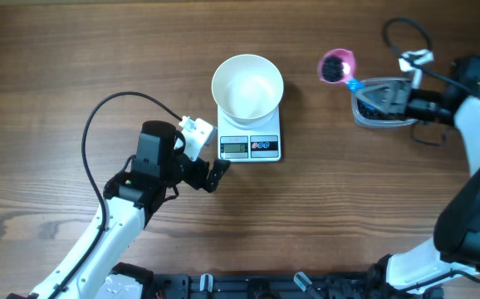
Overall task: Scoop item into bowl and weigh 150g on scale
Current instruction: 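Carry the filled scoop to the bowl and tip beans in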
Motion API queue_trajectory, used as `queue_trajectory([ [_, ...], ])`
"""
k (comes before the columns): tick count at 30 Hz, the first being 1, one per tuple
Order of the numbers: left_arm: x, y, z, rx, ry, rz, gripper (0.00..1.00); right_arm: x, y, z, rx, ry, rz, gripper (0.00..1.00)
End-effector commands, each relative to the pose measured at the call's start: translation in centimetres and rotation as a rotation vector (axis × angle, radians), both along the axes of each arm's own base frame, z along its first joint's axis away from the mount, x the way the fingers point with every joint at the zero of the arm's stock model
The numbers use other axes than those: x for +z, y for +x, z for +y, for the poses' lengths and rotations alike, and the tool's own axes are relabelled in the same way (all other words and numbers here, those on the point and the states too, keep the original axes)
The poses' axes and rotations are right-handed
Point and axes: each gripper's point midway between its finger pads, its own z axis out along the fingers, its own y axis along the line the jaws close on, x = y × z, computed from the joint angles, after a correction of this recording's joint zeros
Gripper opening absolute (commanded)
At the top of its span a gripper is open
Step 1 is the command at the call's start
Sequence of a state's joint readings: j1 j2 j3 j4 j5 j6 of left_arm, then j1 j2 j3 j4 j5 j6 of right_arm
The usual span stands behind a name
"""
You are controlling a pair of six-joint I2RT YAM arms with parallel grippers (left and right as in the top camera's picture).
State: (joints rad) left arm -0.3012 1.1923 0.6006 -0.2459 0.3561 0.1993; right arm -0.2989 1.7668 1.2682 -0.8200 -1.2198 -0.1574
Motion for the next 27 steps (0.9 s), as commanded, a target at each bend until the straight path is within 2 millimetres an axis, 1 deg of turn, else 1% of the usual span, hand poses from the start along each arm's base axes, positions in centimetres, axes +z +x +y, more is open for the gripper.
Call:
queue_trajectory([
  [1,-0.1,0.0,0.0,0.004,0.002,0.002,1.0,2.2,0.2,4.3,0.063,0.069,0.031,0.04],
  [3,-0.1,0.0,0.0,0.004,0.002,0.002,1.0,2.6,0.5,6.9,0.111,0.074,0.023,0.04],
  [5,-0.1,0.0,0.0,0.004,0.002,0.002,1.0,2.3,0.8,8.9,0.124,0.039,0.032,0.04],
  [9,-0.1,0.0,0.0,0.004,0.002,0.002,1.0,1.4,1.3,12.9,0.139,-0.109,0.011,0.04],
  [11,-0.1,0.0,0.0,0.004,0.002,0.002,1.0,0.5,1.6,14.1,0.12,-0.222,-0.003,0.04],
  [14,-0.1,0.0,0.0,0.004,0.002,0.002,1.0,-0.7,1.9,15.0,0.09,-0.397,-0.029,0.04],
  [16,-0.1,0.0,0.0,0.004,0.002,0.002,1.0,-1.0,2.0,15.5,0.085,-0.514,-0.074,0.04],
  [17,-0.1,0.0,0.0,0.004,0.002,0.002,1.0,-0.9,2.1,15.9,0.082,-0.595,-0.115,0.04],
  [19,-0.1,0.0,0.0,0.004,0.002,0.002,1.0,-0.6,2.4,16.2,0.071,-0.691,-0.163,0.04],
  [22,-0.1,0.0,0.0,0.004,0.002,0.002,1.0,0.3,2.8,16.7,0.05,-0.89,-0.278,0.04],
  [27,-0.1,0.0,0.0,0.004,0.002,0.002,1.0,0.7,2.3,17.6,0.059,-1.14,-0.422,0.04],
])
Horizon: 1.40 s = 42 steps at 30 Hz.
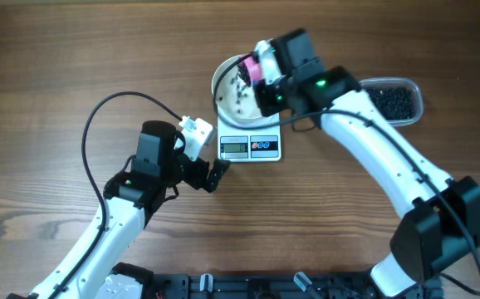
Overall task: Scoop item into bowl and weigh 150g on scale
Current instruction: 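Carry the filled scoop to the bowl and tip beans in, then return the scoop to the tub and scoop more black beans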
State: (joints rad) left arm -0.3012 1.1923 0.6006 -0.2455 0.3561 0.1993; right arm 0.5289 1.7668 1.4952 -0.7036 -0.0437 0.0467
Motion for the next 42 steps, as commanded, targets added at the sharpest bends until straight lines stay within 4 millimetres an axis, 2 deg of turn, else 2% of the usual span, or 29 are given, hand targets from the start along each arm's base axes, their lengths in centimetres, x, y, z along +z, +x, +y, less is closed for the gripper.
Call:
queue_trajectory([
  [1,-0.1,0.0,0.0,0.004,0.002,0.003,1.0,2.6,0.7,-1.0,0.006,-0.22,-0.187,0.04],
  [6,-0.1,0.0,0.0,0.004,0.002,0.003,1.0,3.8,0.3,-1.0,-0.019,-0.411,-0.308,0.04],
  [9,-0.1,0.0,0.0,0.004,0.002,0.003,1.0,3.8,0.0,-0.5,0.004,-0.41,-0.309,0.04],
  [15,-0.1,0.0,0.0,0.004,0.002,0.003,1.0,3.6,-0.5,0.5,0.06,-0.276,-0.242,0.04],
  [17,-0.1,0.0,0.0,0.004,0.002,0.003,1.0,4.1,-0.6,0.2,0.074,-0.198,-0.209,0.04],
  [19,-0.1,0.0,0.0,0.004,0.002,0.003,1.0,5.4,-0.6,-1.3,0.05,-0.089,-0.166,0.04],
  [20,-0.1,0.0,0.0,0.004,0.002,0.003,1.0,6.0,-0.6,-2.2,0.04,-0.047,-0.15,0.04],
  [22,-0.1,0.0,0.0,0.004,0.002,0.003,1.0,8.1,-0.7,-5.8,-0.019,0.048,-0.122,0.04],
  [24,-0.1,0.0,0.0,0.004,0.002,0.003,1.0,9.2,-0.7,-9.1,-0.096,0.083,-0.111,0.04],
  [26,-0.1,0.0,0.0,0.004,0.002,0.003,1.0,9.9,-0.8,-13.9,-0.222,0.074,-0.102,0.04],
  [29,-0.1,0.0,0.0,0.004,0.002,0.003,1.0,9.1,-1.5,-21.8,-0.435,-0.012,-0.052,0.04],
  [31,-0.1,0.0,0.0,0.004,0.002,0.003,1.0,7.6,-2.1,-25.8,-0.545,-0.076,-0.003,0.04],
  [33,-0.1,0.0,0.0,0.004,0.002,0.003,1.0,6.0,-2.8,-28.8,-0.662,-0.115,0.051,0.04],
  [35,-0.1,0.0,0.0,0.004,0.002,0.003,1.0,4.3,-3.6,-31.0,-0.733,-0.169,0.115,0.04],
  [37,-0.1,0.0,0.0,0.004,0.002,0.003,1.0,3.0,-3.5,-32.3,-0.769,-0.245,0.146,0.04],
  [42,-0.1,0.0,0.0,0.004,0.002,0.003,1.0,-1.1,-3.3,-31.8,-0.729,-0.329,0.267,0.04],
])
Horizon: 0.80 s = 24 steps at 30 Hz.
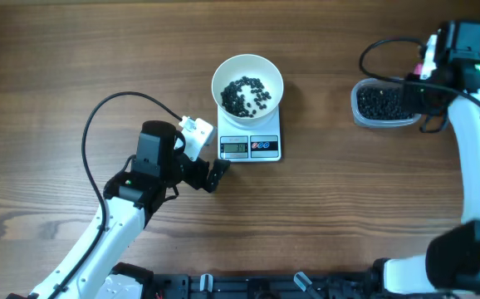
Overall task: Scoop item into bowl and weigh 150g on scale
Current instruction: 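Return the scoop to the tub and scoop more black beans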
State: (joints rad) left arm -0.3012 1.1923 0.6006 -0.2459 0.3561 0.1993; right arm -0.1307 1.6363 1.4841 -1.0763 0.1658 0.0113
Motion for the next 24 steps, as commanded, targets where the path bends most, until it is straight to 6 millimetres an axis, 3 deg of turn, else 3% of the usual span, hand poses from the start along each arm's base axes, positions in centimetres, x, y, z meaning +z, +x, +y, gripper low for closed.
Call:
queue_trajectory([
  [1,-0.1,0.0,0.0,0.004,0.002,0.002,1.0,-3.0,-0.1,0.0,-0.004,-0.062,0.108,0.04],
  [9,-0.1,0.0,0.0,0.004,0.002,0.002,1.0,-7.1,-0.6,-0.3,-0.02,-0.103,0.257,0.04],
  [16,-0.1,0.0,0.0,0.004,0.002,0.002,1.0,-8.3,-0.6,4.1,0.136,0.13,0.275,0.04],
  [24,-0.1,0.0,0.0,0.004,0.002,0.002,1.0,-8.2,-0.5,6.9,0.243,0.297,0.255,0.04],
])
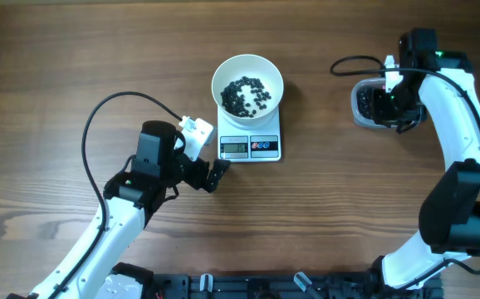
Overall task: Scoop item into bowl and weigh 150g on scale
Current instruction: 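Return the scoop to the tub and scoop more black beans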
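Observation:
A white bowl [247,73] stands on the small white digital scale [251,146] at the table's middle back. A layer of small black beans [247,94] lies in the bowl. At the back right, a clear container [361,108] of black beans is mostly covered by my right arm. My right gripper [383,105] points down into that container, and its fingers and any scoop are hidden under the wrist. My left gripper [217,173] rests by the scale's front left corner, with its fingers together and nothing in them.
A black cable [111,116] loops over the table left of the scale. Another cable [352,62] arcs behind the container. The arm bases [248,286] run along the front edge.
My right arm has shifted left and now covers more of the bean container, with the gripper down in it. Bowl, scale and left arm have not moved.
The bowl was empty while my right gripper held a pink scoop of beans beside the container. Then the scoop was tipped over the bowl. After that the bowl held beans and the right arm was back at the container, now lower into it.

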Motion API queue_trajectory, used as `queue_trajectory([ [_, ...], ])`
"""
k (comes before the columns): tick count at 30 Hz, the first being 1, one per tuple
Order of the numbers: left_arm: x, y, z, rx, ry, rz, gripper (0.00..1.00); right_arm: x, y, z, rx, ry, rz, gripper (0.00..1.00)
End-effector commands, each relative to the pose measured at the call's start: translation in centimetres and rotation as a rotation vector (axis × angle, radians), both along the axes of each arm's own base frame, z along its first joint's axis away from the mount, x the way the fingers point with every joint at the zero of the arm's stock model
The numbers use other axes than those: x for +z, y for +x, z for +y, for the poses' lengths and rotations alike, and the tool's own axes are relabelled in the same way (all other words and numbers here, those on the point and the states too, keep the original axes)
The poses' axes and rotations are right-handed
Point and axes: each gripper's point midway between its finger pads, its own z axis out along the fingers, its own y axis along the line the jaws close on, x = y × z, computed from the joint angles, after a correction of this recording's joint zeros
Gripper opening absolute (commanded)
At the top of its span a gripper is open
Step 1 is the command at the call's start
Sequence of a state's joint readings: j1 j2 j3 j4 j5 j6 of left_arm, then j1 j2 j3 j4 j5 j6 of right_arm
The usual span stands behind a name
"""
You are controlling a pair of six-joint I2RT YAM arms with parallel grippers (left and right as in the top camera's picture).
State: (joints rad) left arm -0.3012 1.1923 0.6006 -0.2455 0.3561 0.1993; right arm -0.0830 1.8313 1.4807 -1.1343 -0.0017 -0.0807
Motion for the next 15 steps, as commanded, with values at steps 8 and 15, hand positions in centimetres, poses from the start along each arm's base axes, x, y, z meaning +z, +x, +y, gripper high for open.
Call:
queue_trajectory([
  [8,-0.1,0.0,0.0,0.004,0.002,0.003,1.0,-0.1,0.1,0.3,-0.037,0.3,-0.025,0.04],
  [15,-0.1,0.0,0.0,0.004,0.002,0.003,1.0,0.5,-0.3,-0.7,-0.034,0.396,-0.053,0.04],
])
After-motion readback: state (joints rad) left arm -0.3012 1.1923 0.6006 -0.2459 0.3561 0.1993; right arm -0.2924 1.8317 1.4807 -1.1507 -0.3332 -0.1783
